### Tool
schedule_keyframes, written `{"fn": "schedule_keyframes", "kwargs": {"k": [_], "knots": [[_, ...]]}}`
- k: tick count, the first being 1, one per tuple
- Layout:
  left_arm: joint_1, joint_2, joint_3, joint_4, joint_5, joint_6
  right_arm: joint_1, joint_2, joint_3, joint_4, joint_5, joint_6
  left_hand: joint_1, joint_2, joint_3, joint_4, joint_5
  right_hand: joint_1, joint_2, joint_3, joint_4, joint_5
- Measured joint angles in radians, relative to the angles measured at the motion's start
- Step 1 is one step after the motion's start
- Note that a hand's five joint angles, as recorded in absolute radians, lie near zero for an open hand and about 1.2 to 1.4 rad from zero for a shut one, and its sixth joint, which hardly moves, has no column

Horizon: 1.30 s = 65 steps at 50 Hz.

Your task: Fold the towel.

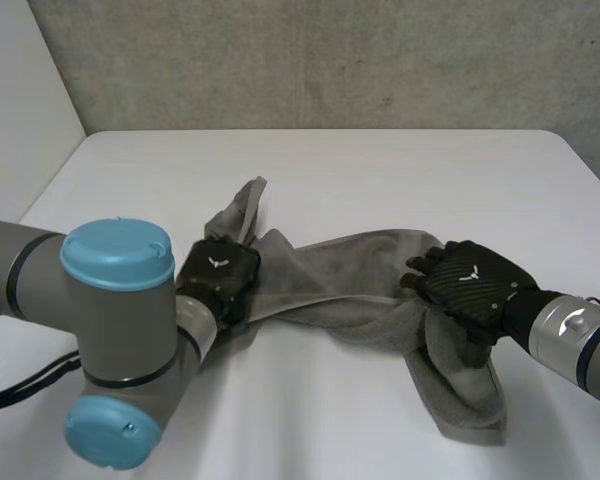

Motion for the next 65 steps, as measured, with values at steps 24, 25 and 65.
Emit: {"fn": "schedule_keyframes", "kwargs": {"k": [24, 25, 65], "knots": [[0.002, 0.076, -0.134, 0.090, 0.034, 0.002, -0.167, -0.073, 0.084, -0.007, -0.028, 0.642, -0.450, -0.461, 0.000, 0.000, -0.479, -0.002, 0.000, 0.000, 0.000, 0.000], [0.003, 0.074, -0.132, 0.097, 0.034, 0.002, -0.181, -0.072, 0.096, -0.009, -0.039, 0.651, -0.450, -0.461, 0.000, 0.000, -0.479, -0.002, 0.000, 0.000, 0.000, 0.000], [0.075, -0.062, -0.021, 0.122, -0.004, 0.121, -0.274, 0.009, 0.194, -0.081, -0.240, 0.747, 0.550, 0.574, 0.000, 0.000, 0.589, 1.070, 1.054, 0.000, 0.000, 1.099]]}}
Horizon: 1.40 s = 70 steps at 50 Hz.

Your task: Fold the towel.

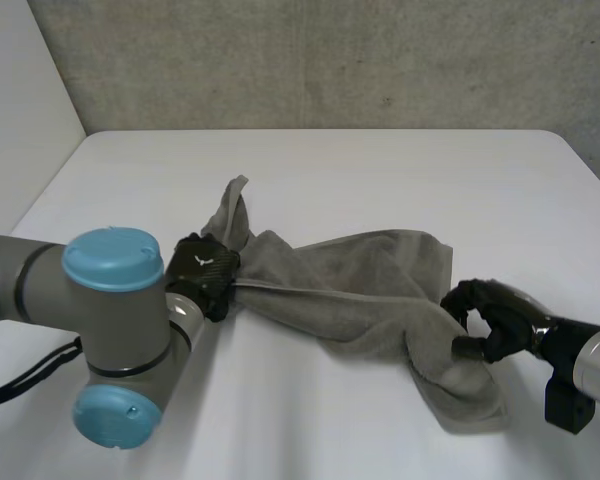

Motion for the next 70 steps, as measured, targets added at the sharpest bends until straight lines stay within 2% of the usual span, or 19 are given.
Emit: {"fn": "schedule_keyframes", "kwargs": {"k": [6, 11, 15, 21, 25, 30, 34, 37, 43, 58, 70], "knots": [[0.026, 0.076, -0.047, -0.004, 0.018, -0.004, 0.000, -0.019, -0.089, 0.093, -0.039, -0.054, 0.000, 0.000, 0.000, 0.000, 0.000, 0.000, 0.000, 0.000, 0.000, 0.000], [0.054, 0.134, -0.085, -0.009, 0.051, -0.005, 0.003, -0.038, -0.172, 0.266, -0.063, -0.245, 0.000, 0.000, 0.000, 0.000, 0.000, 0.000, 0.000, 0.000, 0.000, 0.000], [0.085, 0.185, -0.117, -0.023, 0.084, -0.004, 0.006, -0.038, -0.223, 0.441, -0.045, -0.486, 0.000, 0.000, 0.000, 0.000, 0.000, 0.000, 0.000, 0.000, 0.000, 0.000], [0.120, 0.233, -0.150, -0.045, 0.122, -0.002, 0.027, -0.013, -0.251, 0.536, -0.013, -0.635, 0.000, 0.000, 0.000, 0.000, 0.000, 0.000, 0.000, 0.000, 0.000, 0.000], [0.142, 0.244, -0.168, -0.053, 0.137, 0.000, 0.068, 0.019, -0.247, 0.476, 0.008, -0.622, 0.000, 0.000, 0.000, 0.000, 0.000, 0.000, 0.002, 0.000, 0.000, 0.000], [0.162, 0.236, -0.182, -0.054, 0.141, 0.003, 0.109, 0.050, -0.225, 0.313, 0.063, -0.532, -0.015, -0.020, 0.000, 0.000, -0.016, -0.011, -0.004, 0.000, 0.000, -0.008], [0.165, 0.217, -0.192, -0.054, 0.140, 0.003, 0.145, 0.059, -0.189, 0.169, 0.142, -0.447, -0.444, -0.473, 0.000, 0.000, -0.471, -0.294, -0.284, 0.000, 0.000, -0.299], [0.161, 0.207, -0.198, -0.054, 0.139, 0.003, 0.167, 0.059, -0.162, 0.114, 0.184, -0.414, -0.516, -0.537, 0.000, 0.000, -0.558, -0.507, -0.484, 0.000, 0.000, -0.522], [0.152, 0.199, -0.210, -0.054, 0.139, 0.002, 0.191, 0.057, -0.114, 0.079, 0.219, -0.391, -0.520, -0.540, 0.000, 0.000, -0.574, -0.576, -0.539, 0.000, 0.000, -0.606], [0.151, 0.171, -0.216, -0.044, 0.133, 0.003, 0.175, 0.051, -0.064, 0.062, 0.221, -0.380, -0.523, -0.543, 0.000, 0.000, -0.578, -0.580, -0.539, 0.000, 0.000, -0.607], [0.162, 0.100, -0.175, 0.019, 0.126, 0.008, 0.174, 0.042, -0.045, 0.062, 0.227, -0.382, -0.511, -0.533, 0.000, 0.000, -0.558, -0.565, -0.537, 0.000, 0.000, -0.579]]}}
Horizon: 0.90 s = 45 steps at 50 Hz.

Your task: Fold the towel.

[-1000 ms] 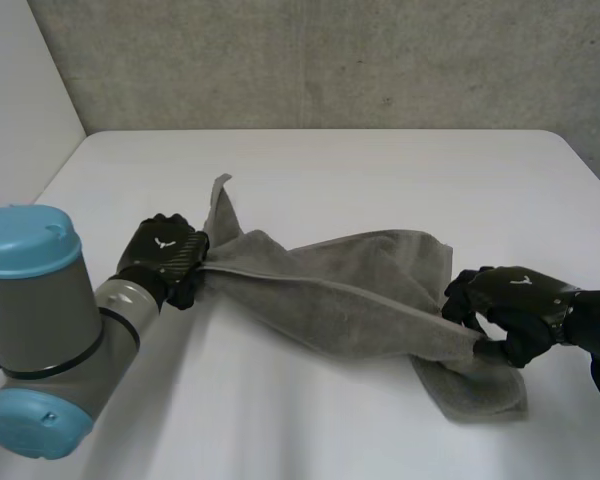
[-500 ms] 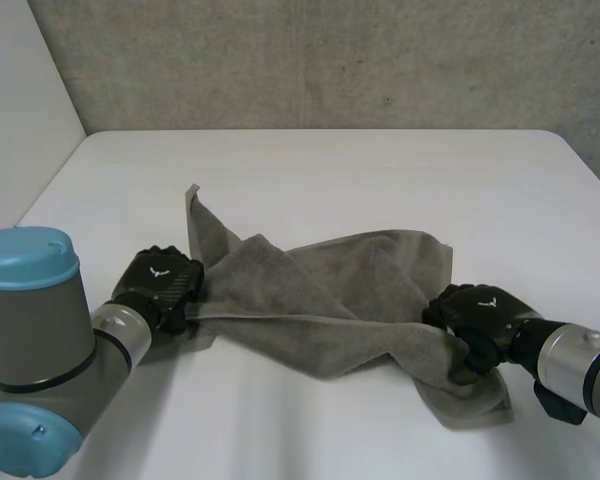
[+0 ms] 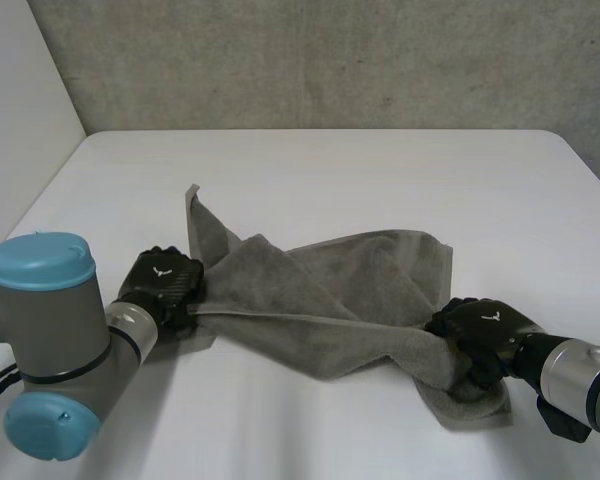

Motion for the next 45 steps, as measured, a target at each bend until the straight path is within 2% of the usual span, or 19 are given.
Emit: {"fn": "schedule_keyframes", "kwargs": {"k": [2, 5, 9, 23, 30, 34, 38, 40, 45], "knots": [[0.001, -0.006, 0.006, 0.005, -0.001, 0.000, 0.000, 0.000, 0.002, 0.000, -0.001, 0.000, 0.041, 0.036, 0.000, 0.000, 0.050, 0.100, 0.092, 0.000, 0.000, 0.109], [0.003, -0.013, 0.012, 0.008, -0.001, 0.000, 0.000, 0.000, 0.005, 0.000, -0.006, 0.000, 0.355, 0.343, 0.000, 0.000, 0.355, 0.371, 0.369, 0.000, 0.000, 0.373], [0.005, -0.015, 0.014, 0.005, 0.000, -0.001, -0.001, -0.001, 0.004, 0.002, -0.021, -0.004, 0.533, 0.558, 0.000, 0.000, 0.576, 0.570, 0.547, 0.000, 0.000, 0.581], [0.040, 0.109, 0.015, -0.030, 0.018, -0.007, 0.006, -0.086, -0.115, 0.118, -0.071, -0.095, 0.534, 0.558, 0.000, 0.000, 0.579, 0.570, 0.547, 0.000, 0.000, 0.581], [0.074, 0.078, 0.143, -0.043, 0.062, -0.001, 0.039, 0.005, -0.363, 0.219, -0.044, -0.199, 0.534, 0.558, 0.000, 0.000, 0.580, 0.570, 0.548, 0.000, 0.000, 0.581], [0.081, 0.037, 0.295, -0.064, 0.085, -0.003, 0.080, 0.074, -0.594, 0.241, -0.003, -0.203, 0.535, 0.558, 0.000, 0.000, 0.579, 0.570, 0.549, 0.000, 0.000, 0.581], [0.078, 0.043, 0.444, -0.075, 0.091, -0.008, 0.117, 0.095, -0.833, 0.154, 0.072, -0.127, 0.535, 0.562, 0.000, 0.000, 0.580, 0.571, 0.550, 0.000, 0.000, 0.581], [0.078, 0.090, 0.516, -0.060, 0.092, -0.014, 0.132, 0.078, -0.939, 0.042, 0.126, -0.046, 0.535, 0.564, 0.000, 0.000, 0.580, 0.570, 0.550, 0.000, 0.000, 0.581], [0.085, 0.249, 0.563, 0.070, 0.094, -0.048, 0.140, -0.010, -0.989, -0.209, 0.212, 0.131, 0.536, 0.566, 0.000, 0.000, 0.580, 0.570, 0.558, 0.000, 0.000, 0.582]]}}
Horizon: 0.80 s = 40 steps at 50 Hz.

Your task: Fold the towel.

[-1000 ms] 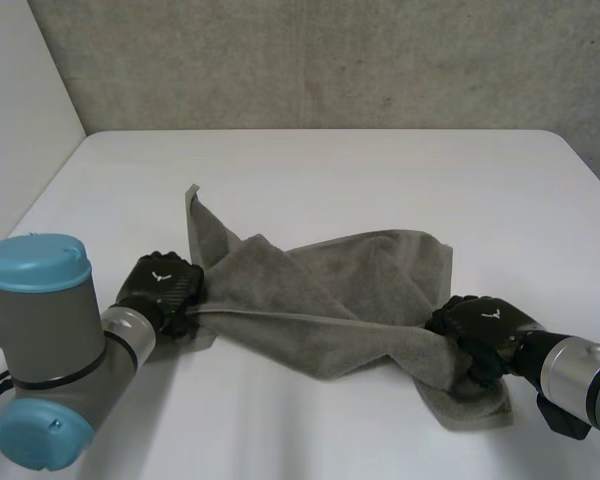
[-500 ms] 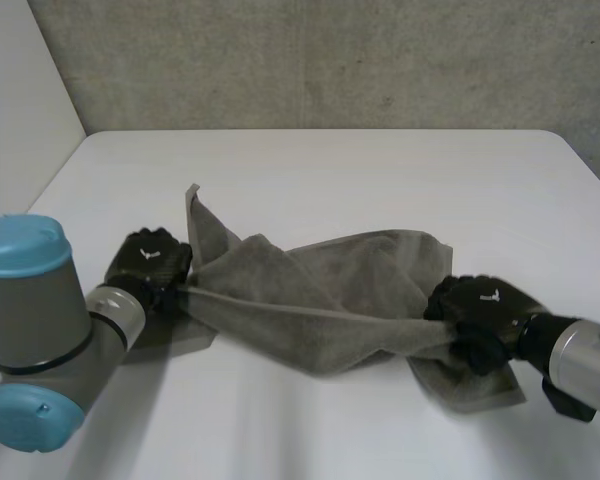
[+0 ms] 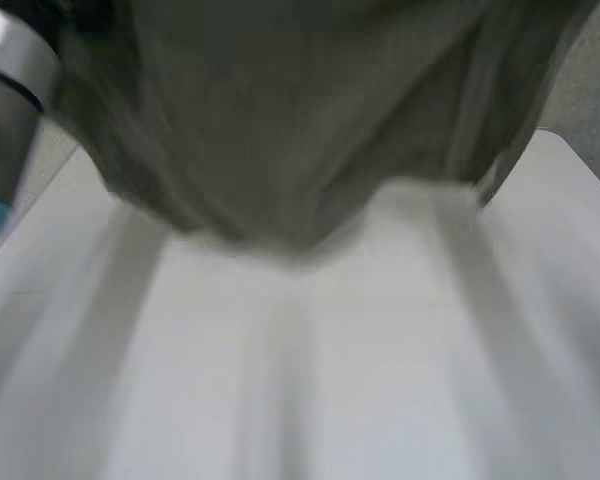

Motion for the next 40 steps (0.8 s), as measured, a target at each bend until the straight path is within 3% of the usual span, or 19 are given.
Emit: {"fn": "schedule_keyframes", "kwargs": {"k": [9, 19, 26, 32, 40], "knots": [[0.018, 0.137, -0.211, 0.161, 0.057, -0.048, -0.004, -0.087, 0.238, -0.050, -0.053, 0.048, 0.000, 0.000, 0.000, 0.000, 0.008, 0.000, 0.001, 0.000, 0.000, 0.001], [0.073, 0.127, -0.609, 0.163, 0.175, 0.014, -0.024, -0.110, 0.671, -0.018, -0.121, -0.148, 0.000, 0.000, 0.000, 0.000, 0.008, 0.000, 0.001, 0.000, 0.000, 0.001], [0.097, 0.093, -0.809, 0.161, 0.248, 0.102, -0.105, -0.112, 0.909, -0.028, -0.159, -0.262, 0.000, 0.000, 0.000, 0.000, 0.008, 0.000, 0.001, 0.000, 0.000, 0.001], [0.096, 0.057, -0.863, 0.160, 0.257, 0.136, -0.188, -0.099, 0.991, -0.034, -0.230, -0.272, 0.000, 0.000, 0.000, 0.000, 0.008, 0.000, 0.001, 0.000, 0.000, 0.001], [0.091, 0.018, -0.841, 0.174, 0.244, 0.138, -0.215, -0.096, 0.987, -0.027, -0.254, -0.232, 0.000, 0.000, 0.000, 0.000, 0.008, 0.000, 0.001, 0.000, 0.000, 0.001]]}}
